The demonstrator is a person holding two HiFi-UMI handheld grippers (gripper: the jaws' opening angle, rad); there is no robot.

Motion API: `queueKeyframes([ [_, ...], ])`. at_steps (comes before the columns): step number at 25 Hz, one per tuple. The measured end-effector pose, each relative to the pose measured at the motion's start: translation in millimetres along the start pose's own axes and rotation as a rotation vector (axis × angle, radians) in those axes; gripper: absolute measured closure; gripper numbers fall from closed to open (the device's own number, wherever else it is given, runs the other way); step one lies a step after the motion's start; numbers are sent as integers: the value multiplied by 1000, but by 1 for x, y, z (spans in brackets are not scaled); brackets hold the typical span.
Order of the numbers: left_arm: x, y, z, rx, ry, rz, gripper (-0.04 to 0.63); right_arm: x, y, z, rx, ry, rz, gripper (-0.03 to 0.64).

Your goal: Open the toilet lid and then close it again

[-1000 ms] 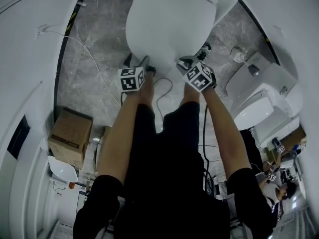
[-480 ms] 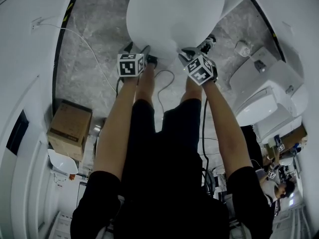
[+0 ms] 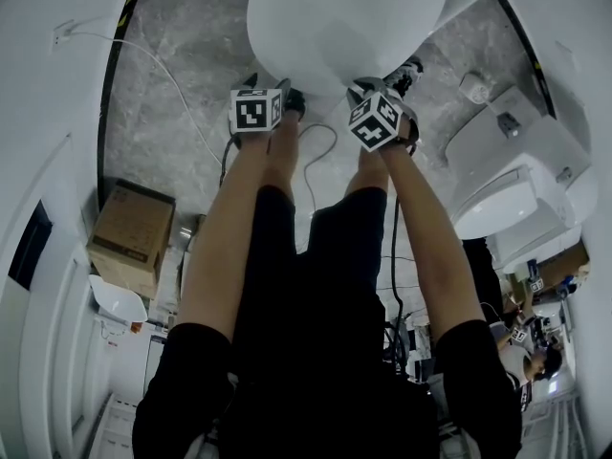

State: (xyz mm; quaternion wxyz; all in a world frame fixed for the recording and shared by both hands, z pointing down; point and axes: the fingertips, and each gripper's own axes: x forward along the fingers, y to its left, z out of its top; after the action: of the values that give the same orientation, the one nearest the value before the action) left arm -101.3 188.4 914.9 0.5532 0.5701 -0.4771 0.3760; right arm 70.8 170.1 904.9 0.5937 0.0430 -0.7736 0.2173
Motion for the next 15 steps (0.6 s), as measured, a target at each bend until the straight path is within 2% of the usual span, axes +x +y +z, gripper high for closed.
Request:
queueKeyframes([
  [4, -1, 5, -14, -30, -3, -2, 285, 4, -1, -2, -2, 11, -3, 535],
  [8, -5, 9, -19, -16, 7, -11, 285, 6, -2, -1, 1, 47, -1, 537],
  [11, -16, 8, -14, -1, 4, -16, 285, 0, -1, 3, 25, 57, 16, 535],
  [15, -39, -4, 6, 36, -34, -39, 285, -27, -6, 3, 39, 13, -4, 535],
])
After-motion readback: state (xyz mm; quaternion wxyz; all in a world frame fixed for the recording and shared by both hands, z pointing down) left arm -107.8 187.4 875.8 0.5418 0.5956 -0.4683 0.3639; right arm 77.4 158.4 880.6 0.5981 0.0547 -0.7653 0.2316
